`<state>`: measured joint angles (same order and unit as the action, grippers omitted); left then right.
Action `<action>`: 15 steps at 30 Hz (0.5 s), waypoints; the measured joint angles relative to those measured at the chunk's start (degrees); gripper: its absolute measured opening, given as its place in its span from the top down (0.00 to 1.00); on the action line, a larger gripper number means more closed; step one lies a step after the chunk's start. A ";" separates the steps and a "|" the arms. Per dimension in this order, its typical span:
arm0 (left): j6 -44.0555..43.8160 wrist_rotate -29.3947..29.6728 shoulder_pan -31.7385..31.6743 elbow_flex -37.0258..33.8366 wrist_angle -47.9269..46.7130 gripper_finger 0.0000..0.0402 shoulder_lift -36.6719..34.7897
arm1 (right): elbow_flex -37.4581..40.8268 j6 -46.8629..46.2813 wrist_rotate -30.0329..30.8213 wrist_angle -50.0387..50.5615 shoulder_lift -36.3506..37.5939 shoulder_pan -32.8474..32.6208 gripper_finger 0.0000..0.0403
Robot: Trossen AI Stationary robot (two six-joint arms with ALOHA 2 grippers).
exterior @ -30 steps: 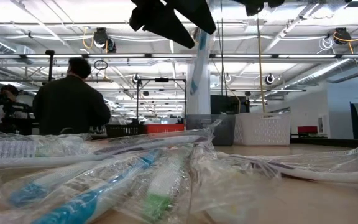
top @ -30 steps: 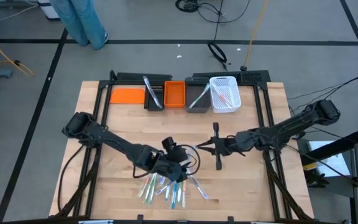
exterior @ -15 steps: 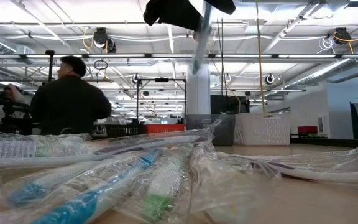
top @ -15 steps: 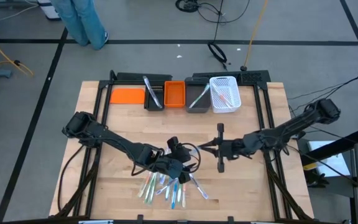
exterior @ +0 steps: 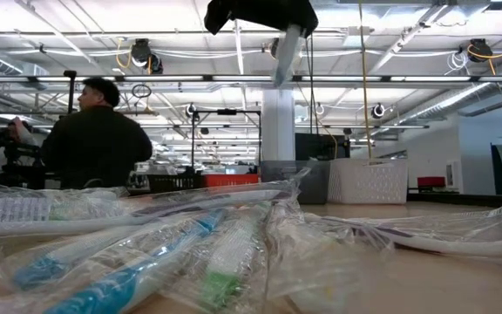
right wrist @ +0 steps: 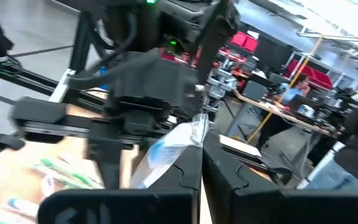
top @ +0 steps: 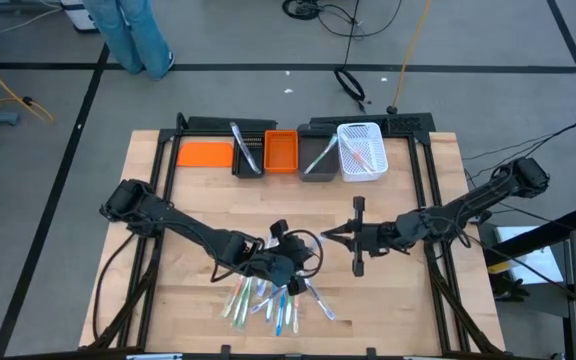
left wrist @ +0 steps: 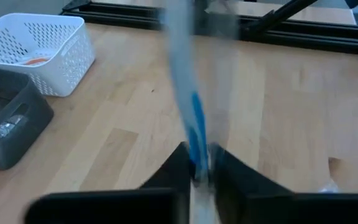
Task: Pick & Place Toothbrushes
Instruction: Put the blue toothbrush into the orange basket
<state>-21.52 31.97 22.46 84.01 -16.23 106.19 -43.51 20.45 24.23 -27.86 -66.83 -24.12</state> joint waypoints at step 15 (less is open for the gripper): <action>-0.09 1.02 0.16 0.00 -0.23 0.98 0.00 | -0.02 -0.27 -0.16 1.09 0.00 -0.02 1.00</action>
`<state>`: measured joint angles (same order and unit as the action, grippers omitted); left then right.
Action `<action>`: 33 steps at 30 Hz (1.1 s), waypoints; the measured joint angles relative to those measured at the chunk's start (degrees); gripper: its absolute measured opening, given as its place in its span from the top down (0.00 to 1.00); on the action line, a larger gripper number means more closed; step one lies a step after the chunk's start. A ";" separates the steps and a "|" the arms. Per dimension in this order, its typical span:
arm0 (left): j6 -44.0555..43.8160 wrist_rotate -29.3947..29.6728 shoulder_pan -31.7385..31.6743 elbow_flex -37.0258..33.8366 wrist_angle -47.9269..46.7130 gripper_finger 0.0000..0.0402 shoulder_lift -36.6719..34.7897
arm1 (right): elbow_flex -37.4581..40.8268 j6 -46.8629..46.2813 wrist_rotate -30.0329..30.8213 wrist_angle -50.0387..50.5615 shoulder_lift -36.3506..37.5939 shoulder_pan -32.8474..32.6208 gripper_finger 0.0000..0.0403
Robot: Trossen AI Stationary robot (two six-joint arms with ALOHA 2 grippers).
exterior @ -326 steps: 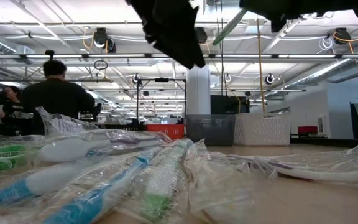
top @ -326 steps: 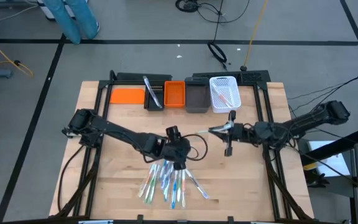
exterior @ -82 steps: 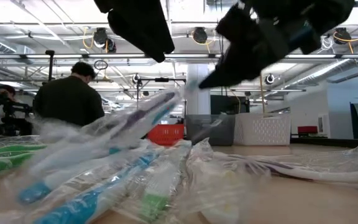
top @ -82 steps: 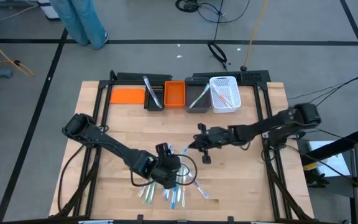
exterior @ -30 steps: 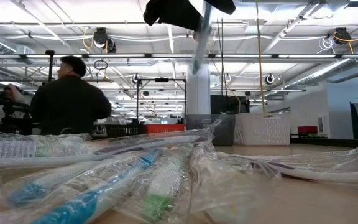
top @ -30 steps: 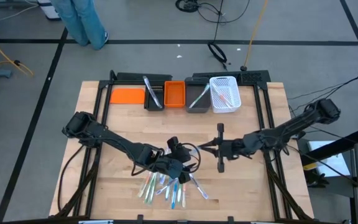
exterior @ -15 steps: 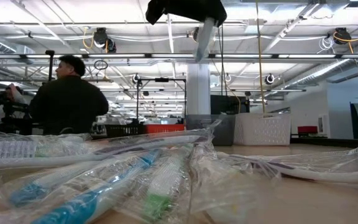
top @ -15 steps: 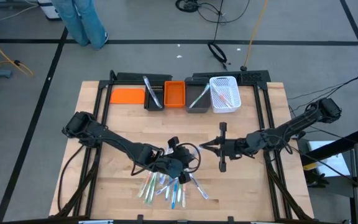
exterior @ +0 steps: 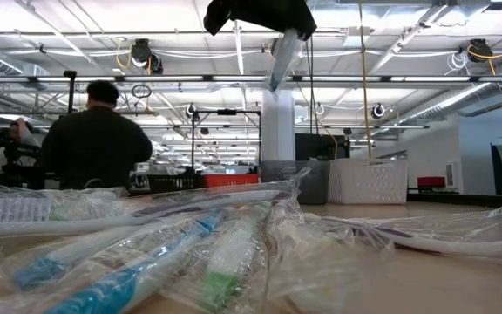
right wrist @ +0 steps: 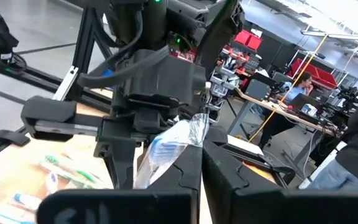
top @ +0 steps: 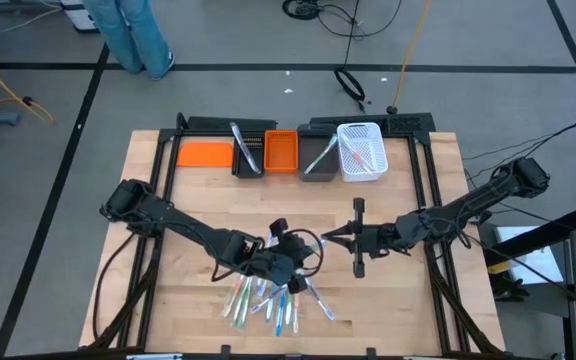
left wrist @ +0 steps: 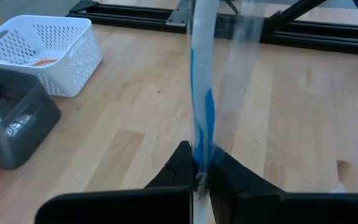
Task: Pick & Place Toothbrushes
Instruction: Put the blue toothbrush into the orange basket
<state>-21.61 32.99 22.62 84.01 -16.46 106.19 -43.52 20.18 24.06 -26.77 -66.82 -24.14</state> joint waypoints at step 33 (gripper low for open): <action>1.93 -0.15 -16.64 0.04 -12.51 0.98 -7.37 | -0.01 -17.14 1.21 18.47 0.43 -8.78 0.67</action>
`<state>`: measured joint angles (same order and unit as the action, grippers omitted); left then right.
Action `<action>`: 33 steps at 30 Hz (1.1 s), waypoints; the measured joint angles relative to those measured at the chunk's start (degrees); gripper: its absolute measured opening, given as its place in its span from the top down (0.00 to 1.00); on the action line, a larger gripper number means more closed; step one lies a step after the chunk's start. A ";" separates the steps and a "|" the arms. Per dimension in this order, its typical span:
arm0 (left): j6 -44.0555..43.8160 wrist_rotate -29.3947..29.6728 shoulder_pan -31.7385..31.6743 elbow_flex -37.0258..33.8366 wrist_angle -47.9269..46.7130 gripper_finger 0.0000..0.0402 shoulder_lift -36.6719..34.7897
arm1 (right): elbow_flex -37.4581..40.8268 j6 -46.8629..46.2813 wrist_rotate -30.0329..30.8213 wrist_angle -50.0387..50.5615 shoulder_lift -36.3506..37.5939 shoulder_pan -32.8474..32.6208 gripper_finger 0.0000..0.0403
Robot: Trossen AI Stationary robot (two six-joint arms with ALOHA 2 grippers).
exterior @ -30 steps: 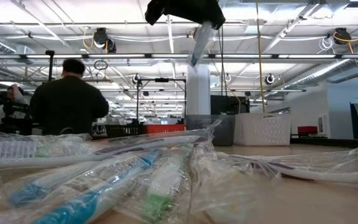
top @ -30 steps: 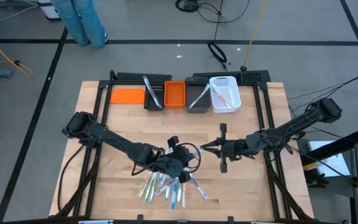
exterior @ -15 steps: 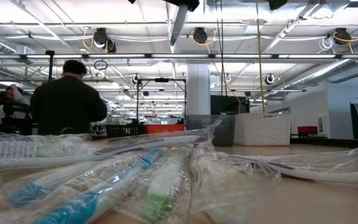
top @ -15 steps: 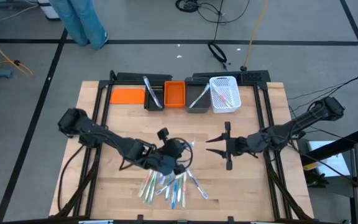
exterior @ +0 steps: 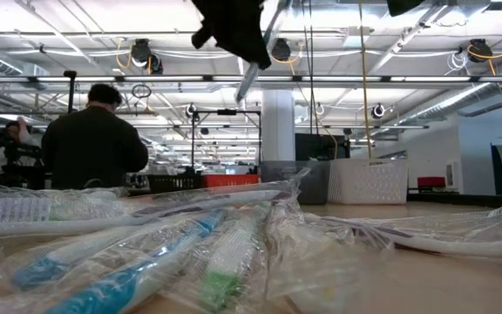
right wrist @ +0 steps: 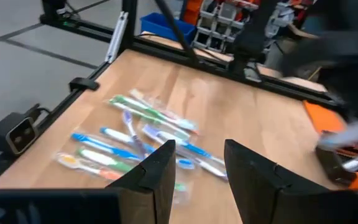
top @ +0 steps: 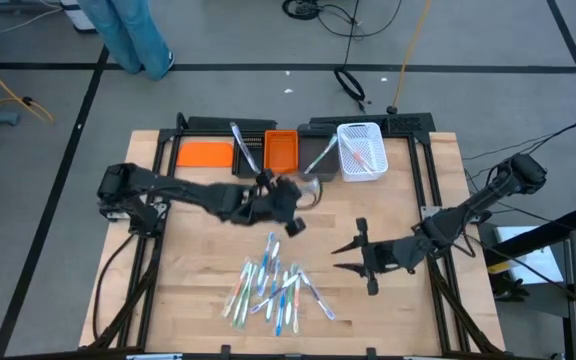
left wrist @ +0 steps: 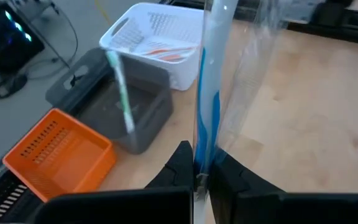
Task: Pick & Place Toothbrushes
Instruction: Put the blue toothbrush into the orange basket
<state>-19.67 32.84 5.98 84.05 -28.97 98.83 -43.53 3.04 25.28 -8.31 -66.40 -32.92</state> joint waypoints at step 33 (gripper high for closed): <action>-0.09 -28.70 -34.80 -0.07 3.23 0.98 4.24 | 2.12 0.88 0.43 -0.87 -3.49 -0.35 0.67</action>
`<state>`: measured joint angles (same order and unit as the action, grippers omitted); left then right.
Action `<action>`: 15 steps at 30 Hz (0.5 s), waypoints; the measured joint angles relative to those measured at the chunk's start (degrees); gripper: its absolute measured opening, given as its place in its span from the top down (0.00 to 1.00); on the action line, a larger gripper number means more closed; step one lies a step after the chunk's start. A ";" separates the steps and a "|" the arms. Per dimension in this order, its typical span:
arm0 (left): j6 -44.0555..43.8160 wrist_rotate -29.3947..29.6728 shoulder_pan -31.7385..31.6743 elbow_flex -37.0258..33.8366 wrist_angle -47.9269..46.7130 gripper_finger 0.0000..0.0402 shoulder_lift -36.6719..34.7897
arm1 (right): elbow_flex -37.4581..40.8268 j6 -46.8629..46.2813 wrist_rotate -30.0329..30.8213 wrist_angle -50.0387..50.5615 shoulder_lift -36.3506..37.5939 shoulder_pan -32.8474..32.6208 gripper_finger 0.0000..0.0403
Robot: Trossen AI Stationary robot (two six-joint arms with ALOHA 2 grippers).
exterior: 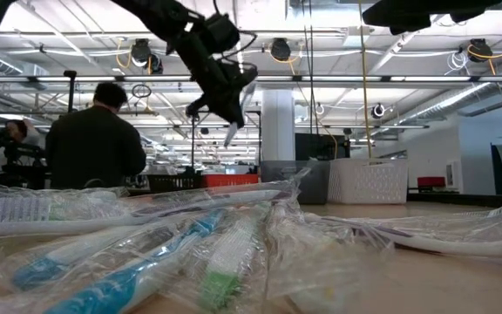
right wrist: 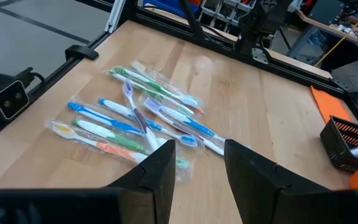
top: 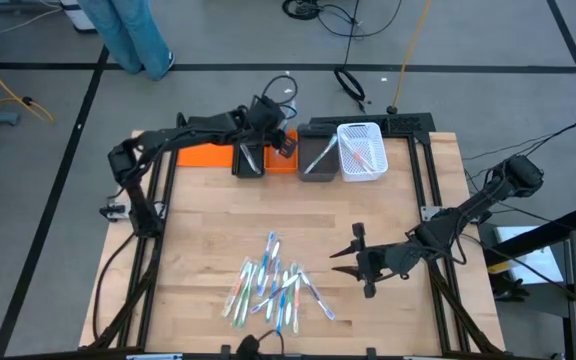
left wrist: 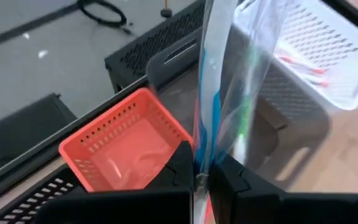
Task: Pick & Place Toothbrushes
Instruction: Put the blue toothbrush into the orange basket
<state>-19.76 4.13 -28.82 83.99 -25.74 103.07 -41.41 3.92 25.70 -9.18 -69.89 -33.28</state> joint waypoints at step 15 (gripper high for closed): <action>-3.96 -5.51 -4.98 0.00 -0.32 0.98 7.47 | 0.00 0.00 -0.18 0.40 0.00 -0.02 0.67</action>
<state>-23.72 -1.38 -33.81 83.99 -26.05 110.54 -41.41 3.92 25.52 -8.78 -69.89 -33.30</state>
